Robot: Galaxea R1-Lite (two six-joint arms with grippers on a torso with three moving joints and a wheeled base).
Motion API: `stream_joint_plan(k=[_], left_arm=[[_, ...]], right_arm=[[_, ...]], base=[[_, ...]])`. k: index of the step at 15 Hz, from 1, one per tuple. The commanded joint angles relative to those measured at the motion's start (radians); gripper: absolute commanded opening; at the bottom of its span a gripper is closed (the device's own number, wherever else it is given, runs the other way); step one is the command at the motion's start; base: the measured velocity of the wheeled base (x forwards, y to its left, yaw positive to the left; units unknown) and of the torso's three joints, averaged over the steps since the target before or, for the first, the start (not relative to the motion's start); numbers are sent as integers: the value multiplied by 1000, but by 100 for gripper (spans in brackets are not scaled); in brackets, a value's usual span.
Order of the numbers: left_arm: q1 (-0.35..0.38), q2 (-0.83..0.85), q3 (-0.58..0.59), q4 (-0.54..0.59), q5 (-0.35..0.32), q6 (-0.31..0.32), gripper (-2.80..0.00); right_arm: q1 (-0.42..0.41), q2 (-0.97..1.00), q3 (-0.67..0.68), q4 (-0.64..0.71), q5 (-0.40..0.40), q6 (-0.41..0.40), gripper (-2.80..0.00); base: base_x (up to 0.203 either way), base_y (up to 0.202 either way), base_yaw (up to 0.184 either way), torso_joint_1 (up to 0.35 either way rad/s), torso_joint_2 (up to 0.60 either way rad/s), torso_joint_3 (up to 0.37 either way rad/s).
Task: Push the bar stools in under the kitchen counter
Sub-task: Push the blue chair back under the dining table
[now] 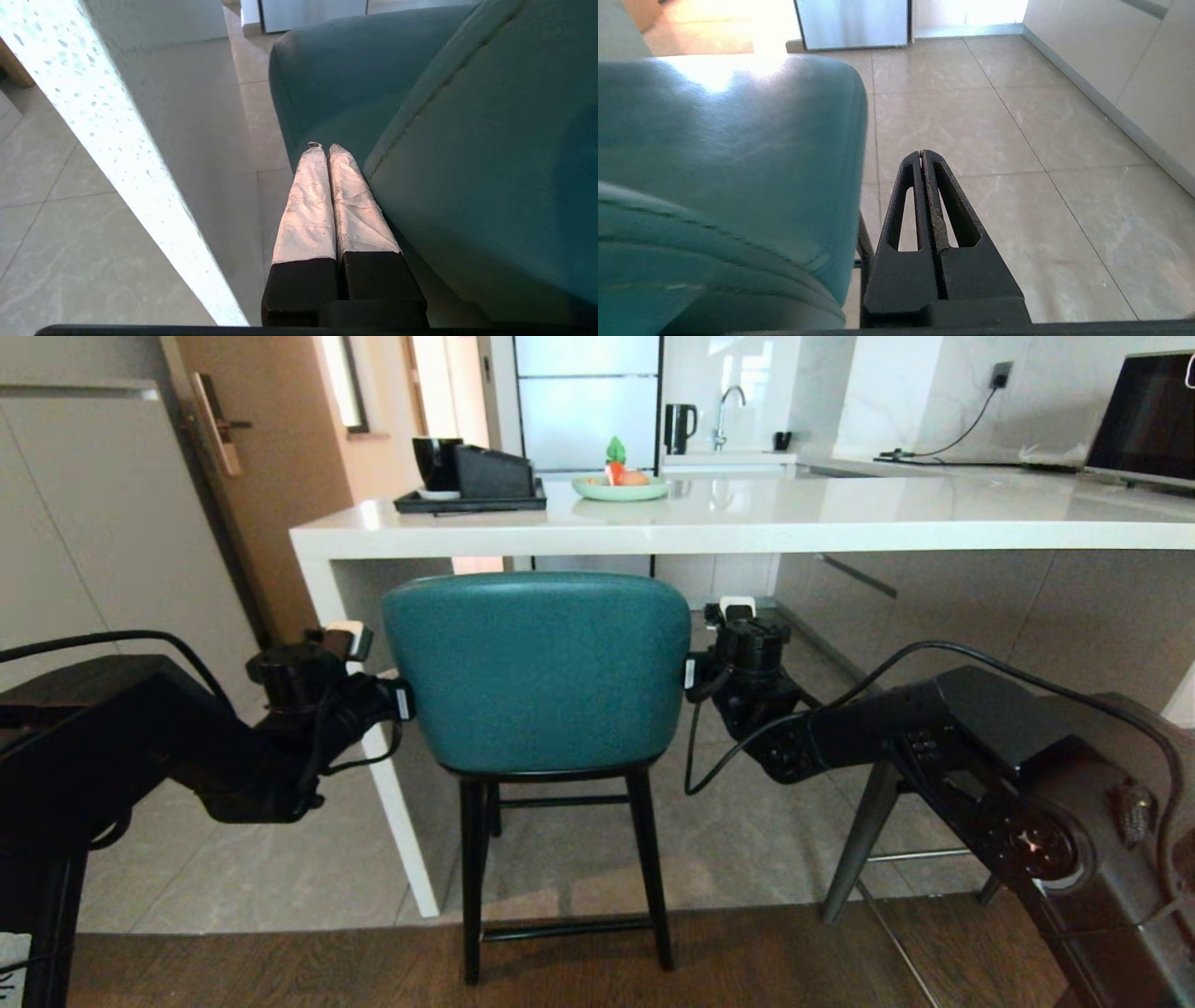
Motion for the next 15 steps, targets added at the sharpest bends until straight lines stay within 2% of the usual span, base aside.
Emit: stream_joint_plan(k=[1,6,9,15], left_arm=[[1,-1,-16,-6,-2,1,-280],[-3,8,-38,-3,-4,1,-280],[29,1,-19,-4,-5,-5,-280],[26,-9,-6,-9,-5,-5,-280]], right_arm=[[-6,2,-26,5,-5,-9,-280],[-8,-1,-17,3,-8,-11,-280],[-8,-49,47,0,-22,-9,-280],[7,-87,148,-31,-37,-9,-280]], base=[[0,0,0,0,0,0],[0,0,0,0,0,0],[0,0,0,0,0,0],[0,0,0,0,0,0]])
